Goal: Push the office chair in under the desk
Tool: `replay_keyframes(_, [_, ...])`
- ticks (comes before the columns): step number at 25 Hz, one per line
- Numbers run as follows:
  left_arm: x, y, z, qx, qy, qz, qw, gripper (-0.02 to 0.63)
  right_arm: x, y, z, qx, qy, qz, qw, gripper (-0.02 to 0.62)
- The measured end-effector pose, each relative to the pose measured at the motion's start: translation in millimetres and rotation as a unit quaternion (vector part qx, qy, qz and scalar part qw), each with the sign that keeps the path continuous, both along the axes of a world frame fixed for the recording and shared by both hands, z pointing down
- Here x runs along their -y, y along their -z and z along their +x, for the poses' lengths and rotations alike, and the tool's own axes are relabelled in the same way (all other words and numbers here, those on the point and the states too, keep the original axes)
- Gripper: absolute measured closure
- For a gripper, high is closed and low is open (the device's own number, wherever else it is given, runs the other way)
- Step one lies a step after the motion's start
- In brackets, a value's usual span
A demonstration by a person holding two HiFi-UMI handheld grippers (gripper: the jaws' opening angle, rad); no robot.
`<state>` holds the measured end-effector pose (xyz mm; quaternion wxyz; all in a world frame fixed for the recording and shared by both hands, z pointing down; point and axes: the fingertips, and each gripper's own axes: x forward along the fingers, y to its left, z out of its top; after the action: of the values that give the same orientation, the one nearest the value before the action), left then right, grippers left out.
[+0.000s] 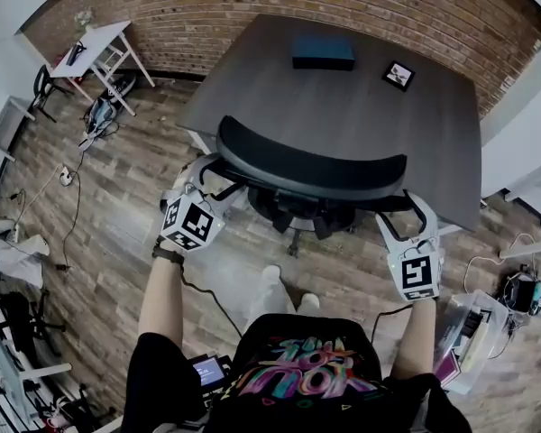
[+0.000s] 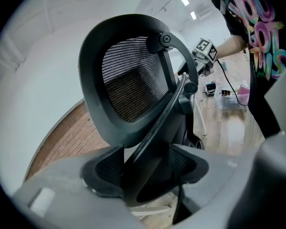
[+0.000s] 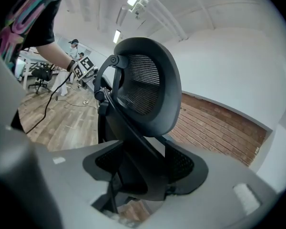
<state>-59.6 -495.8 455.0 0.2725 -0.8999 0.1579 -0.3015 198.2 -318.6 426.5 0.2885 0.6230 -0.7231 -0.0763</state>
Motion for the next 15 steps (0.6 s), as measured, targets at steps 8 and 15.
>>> replay_keyframes(8, [51, -1, 4, -0.003, -0.038, 0.005, 0.9993, 0.308, 33, 1, -12, 0.003, -0.031, 0.006, 1.0, 0.324])
replay_keyframes(15, [77, 4, 0, -0.008, -0.081, 0.009, 0.9967, 0.308, 46, 4, -27, 0.003, -0.063, 0.005, 0.998, 0.321])
